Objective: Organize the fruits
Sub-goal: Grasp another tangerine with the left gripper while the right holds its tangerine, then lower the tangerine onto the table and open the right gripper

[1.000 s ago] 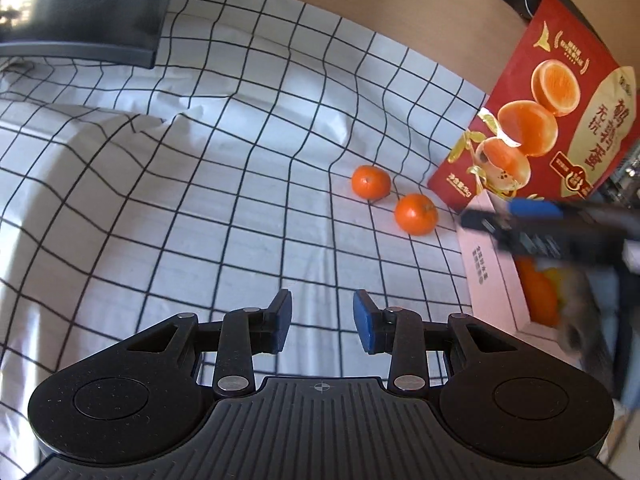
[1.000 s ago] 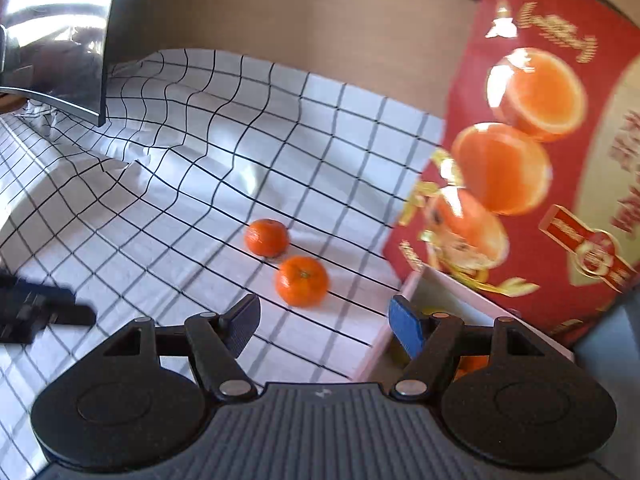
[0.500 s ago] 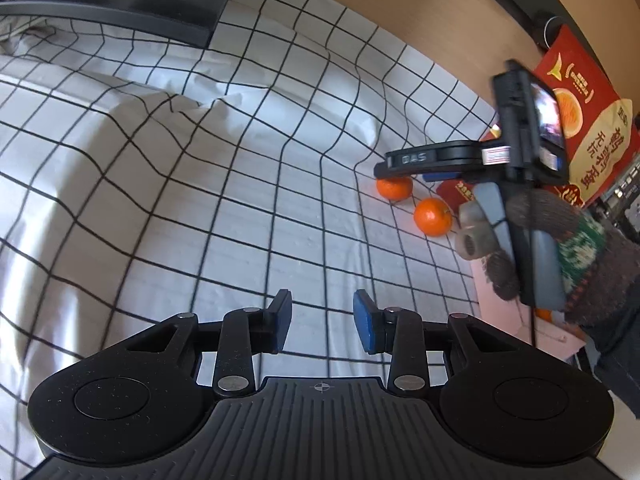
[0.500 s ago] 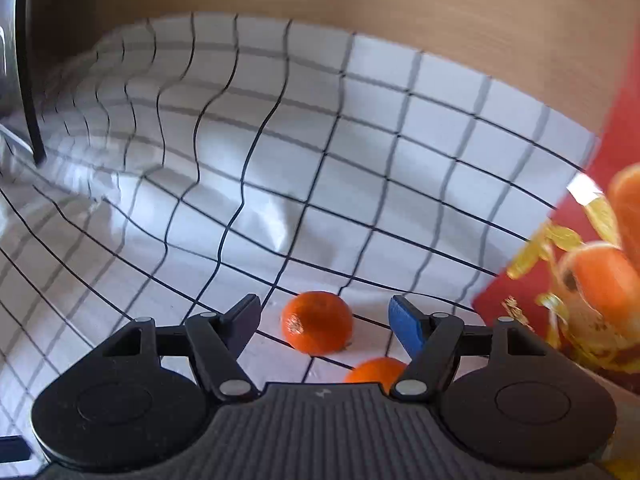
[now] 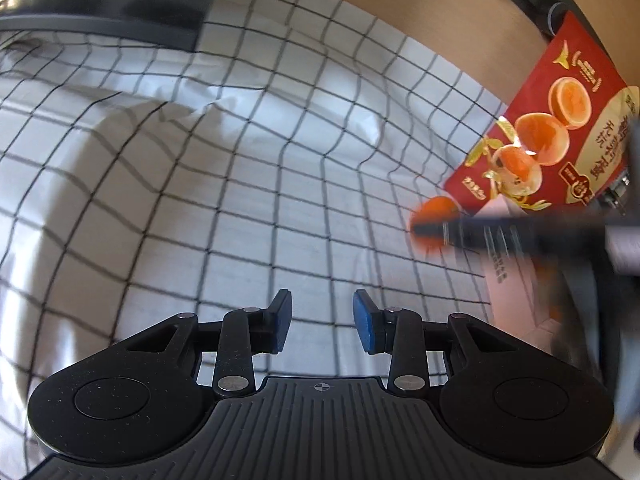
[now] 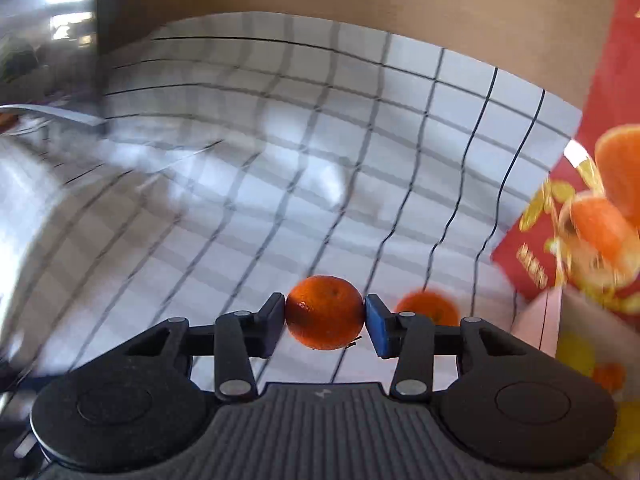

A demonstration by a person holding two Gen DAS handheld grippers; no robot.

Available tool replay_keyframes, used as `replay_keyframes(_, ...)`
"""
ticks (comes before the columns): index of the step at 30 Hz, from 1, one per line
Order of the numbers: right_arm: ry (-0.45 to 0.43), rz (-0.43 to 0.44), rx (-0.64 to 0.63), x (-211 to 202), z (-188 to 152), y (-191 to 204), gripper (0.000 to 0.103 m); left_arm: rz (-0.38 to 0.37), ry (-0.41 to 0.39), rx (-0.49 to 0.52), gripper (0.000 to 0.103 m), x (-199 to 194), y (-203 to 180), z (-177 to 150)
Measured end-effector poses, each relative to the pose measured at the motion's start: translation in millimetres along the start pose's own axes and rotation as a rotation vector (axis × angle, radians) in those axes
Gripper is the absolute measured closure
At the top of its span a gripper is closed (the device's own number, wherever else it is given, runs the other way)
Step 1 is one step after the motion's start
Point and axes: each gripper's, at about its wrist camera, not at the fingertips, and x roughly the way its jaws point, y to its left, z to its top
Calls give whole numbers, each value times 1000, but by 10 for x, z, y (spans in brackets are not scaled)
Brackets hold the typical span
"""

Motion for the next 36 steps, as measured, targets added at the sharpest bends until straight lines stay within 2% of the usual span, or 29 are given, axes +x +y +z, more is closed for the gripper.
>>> replay_keyframes(4, 18, 23, -61, -333, -446, 184, 60, -30, 2, 43, 65, 100, -154, 88)
replay_keyframes(7, 26, -5, -84, -514, -773, 215, 60, -77, 10, 83, 65, 214, -282, 182)
replay_keyframes(12, 45, -98, -39, -624, -1168, 89, 60, -187, 10, 282, 65, 529, -728, 475)
replay_keyframes(14, 36, -153, -29, -679, -1270, 49, 60, -187, -15, 371, 65, 663, -962, 597)
replay_keyframes(16, 28, -167, 32, -765, -1347, -39, 60, -187, -30, 441, 65, 828, -1168, 723)
replay_keyframes(19, 12, -186, 100, -858, -1448, -141, 60, -167, 27, 528, 65, 1154, -1418, 844)
replay_keyframes(23, 2, -206, 157, -952, -1565, -214, 60, -124, 99, 640, 65, 1489, -1648, 839)
replay_keyframes(24, 2, -208, 173, -966, -1596, -230, 60, -116, 118, 663, 61, 1545, -1671, 825)
replay_keyframes(25, 2, -209, 187, -981, -1624, -248, 60, -130, 119, 673, 57, 1568, -1688, 821)
replay_keyframes(32, 9, -205, 243, -1001, -1773, -321, 60, -155, 184, 658, 47, 1780, -1817, 834)
replay_keyframes(36, 1, -205, 229, -1039, -1805, -338, 60, -159, 211, 630, 46, 1877, -1858, 793)
